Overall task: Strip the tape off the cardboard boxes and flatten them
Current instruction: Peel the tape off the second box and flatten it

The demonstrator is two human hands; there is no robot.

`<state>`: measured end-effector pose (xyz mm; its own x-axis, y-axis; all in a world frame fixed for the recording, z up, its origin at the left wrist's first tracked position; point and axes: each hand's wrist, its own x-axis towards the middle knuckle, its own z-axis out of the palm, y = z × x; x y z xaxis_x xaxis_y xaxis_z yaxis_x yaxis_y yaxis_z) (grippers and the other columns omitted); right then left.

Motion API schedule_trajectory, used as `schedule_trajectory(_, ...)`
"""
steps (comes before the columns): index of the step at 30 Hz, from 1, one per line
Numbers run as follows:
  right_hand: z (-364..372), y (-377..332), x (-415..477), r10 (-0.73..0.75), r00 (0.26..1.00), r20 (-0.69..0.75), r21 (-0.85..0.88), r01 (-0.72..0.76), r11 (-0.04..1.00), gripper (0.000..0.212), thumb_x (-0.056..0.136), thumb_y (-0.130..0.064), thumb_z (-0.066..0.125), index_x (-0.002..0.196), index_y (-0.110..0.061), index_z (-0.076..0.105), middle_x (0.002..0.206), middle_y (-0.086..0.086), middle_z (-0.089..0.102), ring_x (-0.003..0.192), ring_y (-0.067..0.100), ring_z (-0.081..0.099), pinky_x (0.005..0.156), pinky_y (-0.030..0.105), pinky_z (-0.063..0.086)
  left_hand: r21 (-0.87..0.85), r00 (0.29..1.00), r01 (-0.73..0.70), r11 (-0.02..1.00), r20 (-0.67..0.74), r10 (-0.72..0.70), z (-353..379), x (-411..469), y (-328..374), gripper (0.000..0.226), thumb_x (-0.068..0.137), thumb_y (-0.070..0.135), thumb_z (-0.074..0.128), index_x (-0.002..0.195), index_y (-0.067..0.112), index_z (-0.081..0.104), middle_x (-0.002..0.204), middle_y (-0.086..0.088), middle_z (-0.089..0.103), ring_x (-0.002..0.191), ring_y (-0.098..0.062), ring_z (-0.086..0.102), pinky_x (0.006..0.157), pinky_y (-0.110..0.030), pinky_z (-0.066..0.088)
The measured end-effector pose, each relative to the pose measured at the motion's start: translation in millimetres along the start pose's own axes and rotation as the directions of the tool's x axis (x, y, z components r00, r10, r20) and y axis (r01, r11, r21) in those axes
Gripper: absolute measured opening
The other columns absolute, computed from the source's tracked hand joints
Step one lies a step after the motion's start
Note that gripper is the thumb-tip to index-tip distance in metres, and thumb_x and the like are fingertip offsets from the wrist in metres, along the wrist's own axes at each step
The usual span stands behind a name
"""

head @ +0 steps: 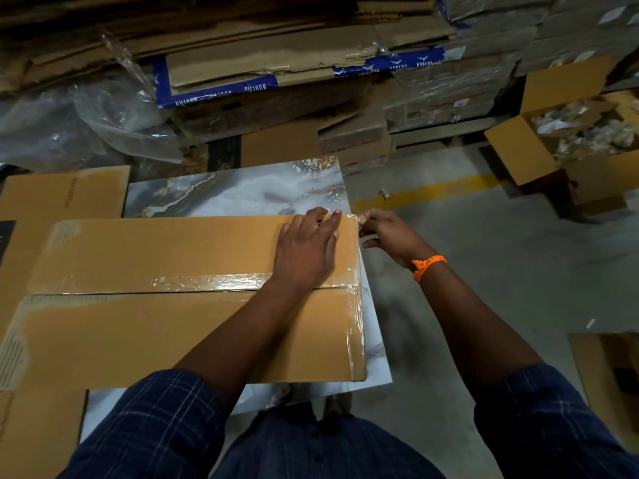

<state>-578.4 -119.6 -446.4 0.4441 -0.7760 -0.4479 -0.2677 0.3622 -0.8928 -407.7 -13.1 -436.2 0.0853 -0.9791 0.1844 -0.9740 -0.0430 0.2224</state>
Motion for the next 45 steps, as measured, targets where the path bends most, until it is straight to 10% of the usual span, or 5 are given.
schedule_trajectory(10,-21,17,-16,-0.004,0.988,0.157,0.697,-0.108,0.709,0.003,0.087,-0.012,0.057,0.089,-0.011,0.06,0.078,0.003,0.055,0.077,0.018,0.06,0.076,0.038,0.054,-0.016,0.998,-0.056,0.998,-0.027,0.055,7,-6,12,0.043,0.101,0.036,0.046,0.142,0.027,0.056,0.139,-0.004,0.056,0.11,-0.028,0.057,0.087,-0.042,0.046)
schedule_trajectory(16,-22,-4,-23,0.189,0.98,0.06,0.158,-0.196,0.968,0.022,0.096,-0.027,0.067,0.101,-0.006,0.066,0.084,0.005,0.068,0.078,0.016,0.068,0.072,0.028,0.061,-0.014,0.999,-0.054,0.998,-0.004,0.054,4,-4,15,0.045,0.101,0.037,0.043,0.143,0.027,0.054,0.14,-0.004,0.056,0.112,-0.027,0.056,0.088,-0.043,0.047)
schedule_trajectory(33,0,3,-35,-0.093,0.99,-0.104,0.701,0.139,0.699,0.019,0.104,-0.008,0.044,0.09,-0.015,0.054,0.082,-0.002,0.069,0.077,0.011,0.066,0.075,0.03,0.051,0.034,0.995,0.093,0.995,-0.04,-0.091,18,28,26,0.047,0.095,0.031,0.051,0.142,0.031,0.056,0.135,-0.003,0.057,0.109,-0.027,0.054,0.086,-0.042,0.042)
schedule_trajectory(39,-19,-7,-51,-0.129,0.987,-0.096,0.505,0.16,0.848,0.016,0.104,-0.021,0.05,0.094,-0.016,0.061,0.106,0.011,0.069,0.104,0.022,0.065,0.097,0.045,0.051,0.042,0.994,0.107,0.993,-0.039,-0.105,20,36,29,0.047,0.096,0.03,0.048,0.142,0.032,0.054,0.141,0.0,0.052,0.112,-0.027,0.053,0.086,-0.043,0.041)
schedule_trajectory(45,-8,-26,-79,-0.252,0.911,-0.327,0.292,0.351,0.89,0.01,0.105,-0.016,0.052,0.095,-0.014,0.053,0.06,-0.004,0.052,0.055,0.011,0.048,0.063,0.032,0.05,0.011,0.991,0.114,0.993,-0.069,-0.113,21,35,26,0.044,0.096,0.028,0.054,0.14,0.035,0.056,0.14,-0.002,0.051,0.114,-0.027,0.053,0.088,-0.042,0.042)
